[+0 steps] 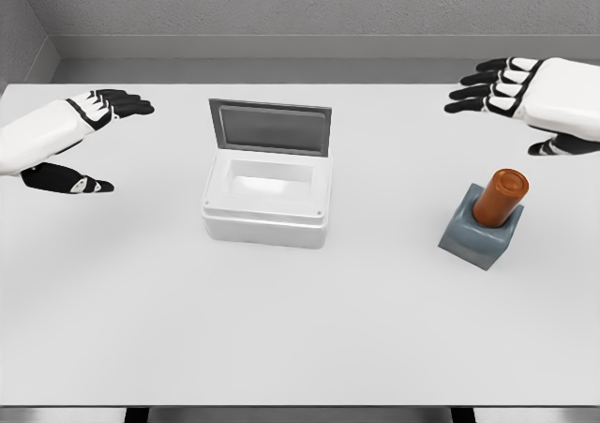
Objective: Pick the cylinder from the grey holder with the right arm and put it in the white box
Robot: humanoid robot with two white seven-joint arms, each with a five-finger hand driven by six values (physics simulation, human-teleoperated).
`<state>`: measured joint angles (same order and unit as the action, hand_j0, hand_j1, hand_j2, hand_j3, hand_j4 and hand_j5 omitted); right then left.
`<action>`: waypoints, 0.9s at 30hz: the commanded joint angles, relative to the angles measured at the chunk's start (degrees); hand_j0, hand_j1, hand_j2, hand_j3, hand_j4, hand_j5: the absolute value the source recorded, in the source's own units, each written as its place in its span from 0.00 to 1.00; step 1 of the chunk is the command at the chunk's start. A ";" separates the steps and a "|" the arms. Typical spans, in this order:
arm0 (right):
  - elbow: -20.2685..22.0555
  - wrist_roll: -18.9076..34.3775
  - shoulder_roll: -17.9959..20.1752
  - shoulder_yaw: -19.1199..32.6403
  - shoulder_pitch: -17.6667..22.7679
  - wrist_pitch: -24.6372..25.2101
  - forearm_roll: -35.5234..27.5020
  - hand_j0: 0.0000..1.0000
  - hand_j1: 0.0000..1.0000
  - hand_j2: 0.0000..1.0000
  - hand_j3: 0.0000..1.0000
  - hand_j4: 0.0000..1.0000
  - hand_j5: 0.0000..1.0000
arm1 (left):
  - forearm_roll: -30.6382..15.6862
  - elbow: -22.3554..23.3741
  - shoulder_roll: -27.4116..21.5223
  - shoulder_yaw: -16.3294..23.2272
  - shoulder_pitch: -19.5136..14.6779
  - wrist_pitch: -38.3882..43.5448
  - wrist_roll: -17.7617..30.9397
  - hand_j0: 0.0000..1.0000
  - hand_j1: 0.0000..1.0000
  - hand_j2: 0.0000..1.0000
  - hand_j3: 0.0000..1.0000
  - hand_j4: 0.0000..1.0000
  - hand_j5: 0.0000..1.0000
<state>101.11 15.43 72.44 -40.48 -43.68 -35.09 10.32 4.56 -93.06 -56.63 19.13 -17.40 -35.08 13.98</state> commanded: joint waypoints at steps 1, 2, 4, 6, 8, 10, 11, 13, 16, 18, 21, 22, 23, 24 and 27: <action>0.05 0.30 0.16 0.84 0.00 0.09 -0.48 1.00 1.00 1.00 1.00 1.00 1.00 | -0.43 -0.10 0.02 0.03 0.00 0.08 -0.09 1.00 1.00 1.00 1.00 1.00 1.00; 0.05 0.30 0.24 1.37 0.00 0.09 -0.48 1.00 1.00 1.00 1.00 1.00 1.00 | -0.43 -0.19 0.02 -0.05 0.00 0.08 -0.09 1.00 1.00 1.00 1.00 1.00 1.00; -0.04 0.30 1.03 2.07 0.26 0.09 -0.48 1.00 1.00 1.00 1.00 1.00 1.00 | -0.17 -0.63 0.20 0.03 0.09 0.08 -0.09 1.00 1.00 1.00 1.00 1.00 1.00; -0.04 0.30 1.03 1.99 0.44 0.09 -0.39 1.00 1.00 1.00 1.00 1.00 1.00 | -0.17 -0.45 0.11 0.03 0.00 0.08 -0.09 1.00 1.00 1.00 1.00 1.00 1.00; -0.21 3.11 0.86 2.16 1.06 0.09 0.22 1.00 1.00 1.00 1.00 1.00 1.00 | -0.43 -0.45 -0.24 0.03 0.00 0.08 -0.09 1.00 1.00 1.00 1.00 1.00 1.00; -0.74 9.96 0.86 2.25 0.79 0.09 0.40 1.00 1.00 1.00 1.00 1.00 1.00 | -0.08 -0.36 -0.41 0.03 0.09 0.08 -0.09 1.00 1.00 1.00 1.00 1.00 1.00; -2.06 11.02 0.77 2.16 0.97 0.09 0.49 1.00 1.00 1.00 1.00 1.00 1.00 | -0.08 -0.36 -0.41 0.03 0.09 0.08 -0.09 1.00 1.00 1.00 1.00 1.00 1.00; -5.13 11.29 0.95 2.16 0.70 0.09 1.19 1.00 1.00 1.00 1.00 1.00 1.00 | 0.01 -0.36 -0.33 0.03 0.26 0.08 -0.09 1.00 1.00 1.00 1.00 1.00 1.00; -4.78 11.55 0.60 1.90 0.70 0.09 3.47 1.00 1.00 1.00 1.00 1.00 1.00 | 0.19 0.08 -0.24 0.03 0.44 0.08 -0.09 1.00 1.00 1.00 1.00 1.00 1.00; -3.03 11.64 -0.02 1.28 0.70 0.09 4.79 1.00 1.00 1.00 1.00 1.00 1.00 | 0.19 0.25 -0.33 0.03 0.70 0.08 -0.09 1.00 1.00 1.00 1.00 1.00 1.00; -1.09 11.46 -0.20 -1.44 0.88 0.09 4.79 1.00 1.00 1.00 1.00 1.00 1.00 | 0.10 0.25 -0.33 0.03 1.85 0.08 -0.09 1.00 1.00 1.00 1.00 1.00 1.00; -1.09 11.55 -0.28 -2.58 0.88 0.09 4.79 1.00 1.00 1.00 1.00 1.00 1.00 | 0.10 0.25 -0.33 0.03 1.76 0.08 0.00 1.00 1.00 1.00 1.00 1.00 1.00; -1.09 11.64 -0.90 -2.94 0.97 0.09 4.88 1.00 1.00 1.00 1.00 1.00 1.00 | 0.10 0.25 -0.24 0.03 1.76 0.08 -0.09 1.00 1.00 1.00 1.00 1.00 1.00; -1.09 11.64 -1.43 -4.08 1.05 0.09 6.29 1.00 1.00 1.00 1.00 1.00 1.00 | 0.19 0.25 -0.15 0.03 1.76 0.08 -0.09 1.00 1.00 1.00 1.00 1.00 1.00; -1.09 11.90 -1.25 -4.17 0.97 0.09 6.64 1.00 1.00 1.00 1.00 1.00 1.00 | 0.01 0.25 -0.06 0.12 2.11 0.08 -0.09 1.00 1.00 1.00 1.00 1.00 1.00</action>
<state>99.87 27.16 71.27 -43.98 -42.71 -35.12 16.69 5.00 -92.81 -56.66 19.22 -15.29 -35.08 13.94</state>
